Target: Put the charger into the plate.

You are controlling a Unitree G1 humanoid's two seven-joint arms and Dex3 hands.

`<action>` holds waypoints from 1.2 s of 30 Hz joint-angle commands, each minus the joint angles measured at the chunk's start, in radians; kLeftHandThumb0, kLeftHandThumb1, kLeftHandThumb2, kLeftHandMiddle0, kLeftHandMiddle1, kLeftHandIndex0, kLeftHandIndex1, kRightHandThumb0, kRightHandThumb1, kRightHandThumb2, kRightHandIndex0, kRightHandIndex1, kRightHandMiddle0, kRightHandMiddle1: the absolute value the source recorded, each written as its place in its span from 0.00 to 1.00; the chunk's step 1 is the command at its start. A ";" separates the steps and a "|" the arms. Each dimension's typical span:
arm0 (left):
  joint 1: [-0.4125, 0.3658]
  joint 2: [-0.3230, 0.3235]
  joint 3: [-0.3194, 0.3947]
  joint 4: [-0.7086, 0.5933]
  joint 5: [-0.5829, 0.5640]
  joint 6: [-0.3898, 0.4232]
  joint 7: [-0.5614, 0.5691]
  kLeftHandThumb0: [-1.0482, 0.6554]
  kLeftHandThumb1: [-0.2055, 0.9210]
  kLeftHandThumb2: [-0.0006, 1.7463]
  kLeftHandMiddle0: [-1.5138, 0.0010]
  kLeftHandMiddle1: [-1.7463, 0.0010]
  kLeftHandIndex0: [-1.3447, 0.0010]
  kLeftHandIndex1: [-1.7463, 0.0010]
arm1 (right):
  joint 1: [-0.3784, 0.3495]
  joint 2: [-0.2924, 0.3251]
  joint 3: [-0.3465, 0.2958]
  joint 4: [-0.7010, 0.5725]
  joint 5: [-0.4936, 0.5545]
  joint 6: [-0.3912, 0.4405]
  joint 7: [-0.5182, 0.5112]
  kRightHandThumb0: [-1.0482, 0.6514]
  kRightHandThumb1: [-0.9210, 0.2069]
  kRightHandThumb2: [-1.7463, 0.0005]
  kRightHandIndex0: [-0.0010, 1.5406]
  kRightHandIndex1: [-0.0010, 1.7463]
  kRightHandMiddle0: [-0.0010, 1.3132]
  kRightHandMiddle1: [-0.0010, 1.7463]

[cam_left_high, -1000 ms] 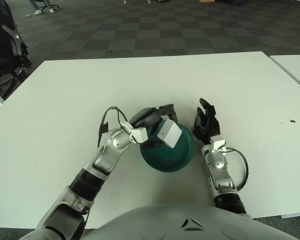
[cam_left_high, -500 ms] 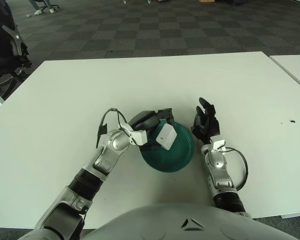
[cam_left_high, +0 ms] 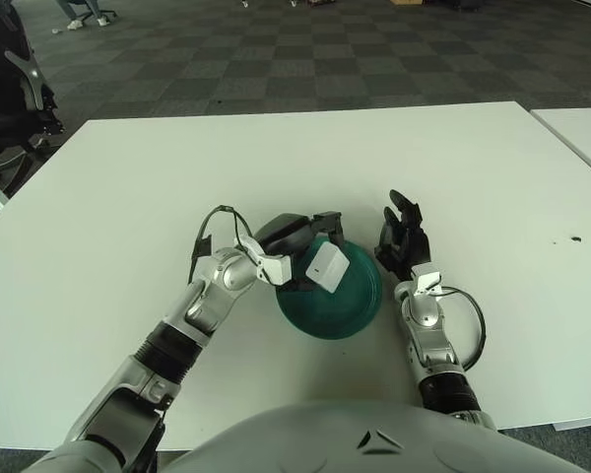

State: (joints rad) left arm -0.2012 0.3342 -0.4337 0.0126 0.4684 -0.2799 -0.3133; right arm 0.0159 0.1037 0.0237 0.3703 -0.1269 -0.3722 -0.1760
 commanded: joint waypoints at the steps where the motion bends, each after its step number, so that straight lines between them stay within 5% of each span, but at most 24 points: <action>1: -0.035 0.032 0.000 0.018 0.016 -0.014 -0.032 0.23 0.93 0.31 0.58 0.00 0.79 0.07 | 0.107 0.004 -0.016 0.200 0.025 0.087 0.004 0.15 0.00 0.54 0.19 0.01 0.00 0.32; 6: -0.062 0.079 -0.019 0.011 0.027 -0.025 -0.111 0.09 0.99 0.26 0.83 0.18 0.90 0.15 | 0.104 -0.007 -0.006 0.215 -0.004 0.064 -0.014 0.15 0.00 0.54 0.19 0.01 0.00 0.31; 8: -0.071 0.095 -0.025 0.008 0.033 -0.027 -0.137 0.05 0.99 0.25 0.88 0.35 0.93 0.22 | 0.105 -0.009 -0.004 0.217 -0.008 0.059 -0.016 0.15 0.00 0.53 0.19 0.01 0.00 0.31; 21: -0.094 0.122 -0.014 0.007 0.020 -0.056 -0.189 0.00 1.00 0.20 0.91 0.75 1.00 0.43 | 0.092 -0.006 -0.004 0.214 0.002 0.120 -0.011 0.17 0.00 0.51 0.22 0.02 0.00 0.31; 26: -0.103 0.132 -0.011 0.016 0.023 -0.074 -0.195 0.00 1.00 0.20 0.90 0.89 1.00 0.61 | 0.085 -0.007 -0.002 0.223 -0.002 0.124 -0.014 0.18 0.00 0.50 0.22 0.01 0.00 0.31; 36: -0.125 0.155 -0.010 0.028 0.012 -0.120 -0.235 0.00 1.00 0.24 0.95 0.98 1.00 0.82 | 0.077 0.001 -0.012 0.234 0.023 0.126 0.000 0.20 0.00 0.49 0.22 0.01 0.00 0.32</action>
State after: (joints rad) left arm -0.2840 0.4566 -0.4477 0.0212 0.4807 -0.3686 -0.5253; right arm -0.0223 0.1016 0.0259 0.4196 -0.1281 -0.3832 -0.1871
